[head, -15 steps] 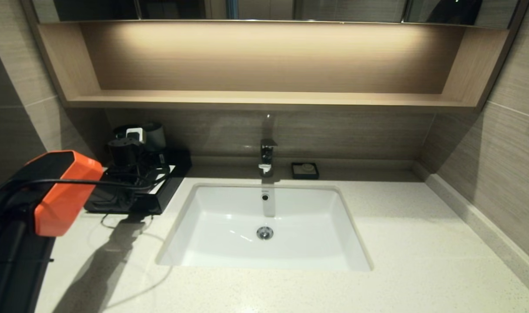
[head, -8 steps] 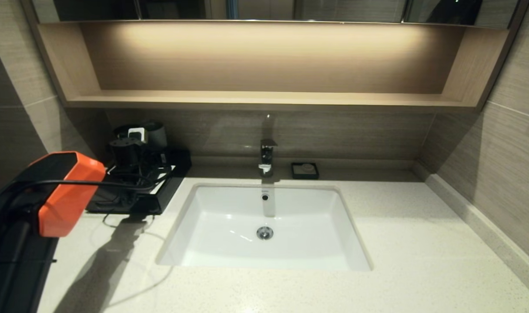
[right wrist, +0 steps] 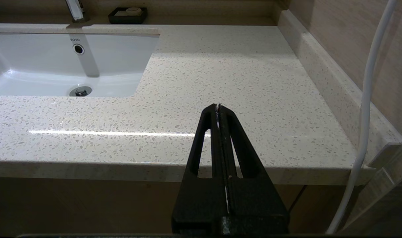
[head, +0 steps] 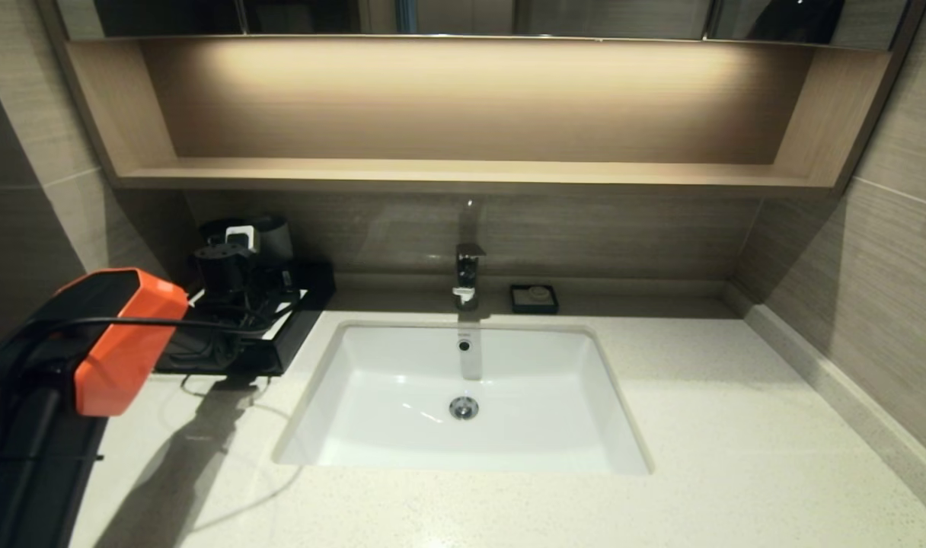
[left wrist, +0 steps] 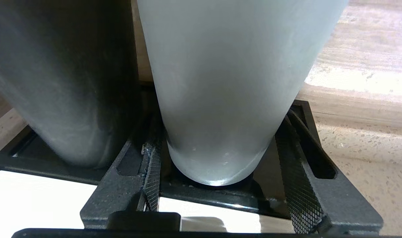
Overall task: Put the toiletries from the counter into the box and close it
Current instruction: Place the cup on the storage box
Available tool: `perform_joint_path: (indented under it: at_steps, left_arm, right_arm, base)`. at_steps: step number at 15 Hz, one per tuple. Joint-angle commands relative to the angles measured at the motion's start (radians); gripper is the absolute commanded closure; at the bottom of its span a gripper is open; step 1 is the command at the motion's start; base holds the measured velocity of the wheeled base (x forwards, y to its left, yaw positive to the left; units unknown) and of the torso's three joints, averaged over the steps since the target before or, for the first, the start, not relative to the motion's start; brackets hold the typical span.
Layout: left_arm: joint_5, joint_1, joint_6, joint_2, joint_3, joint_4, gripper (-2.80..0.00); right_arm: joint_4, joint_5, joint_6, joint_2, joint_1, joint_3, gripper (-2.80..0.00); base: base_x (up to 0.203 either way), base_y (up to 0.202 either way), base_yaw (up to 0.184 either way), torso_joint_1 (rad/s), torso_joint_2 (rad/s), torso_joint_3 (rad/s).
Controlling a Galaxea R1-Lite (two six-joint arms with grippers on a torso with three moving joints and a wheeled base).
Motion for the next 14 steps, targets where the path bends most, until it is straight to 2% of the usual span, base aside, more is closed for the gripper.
perform_joint_path:
  at_steps: [1,14]
  left_arm:
    - [0.000,0.000,0.000,0.010,-0.005,-0.005,0.00]
    - [0.002,0.000,0.000,0.032,-0.040,0.006,0.00]
  right_arm:
    - [0.000,0.000,0.000,-0.002,0.000,0.000,0.00]
    - [0.000,0.000,0.000,-0.002,0.000,0.000,0.00]
  base:
    - [0.000,0.000,0.000,0.000,0.00,0.000]
    - [0.000,0.000,0.000,0.000,0.00,0.000]
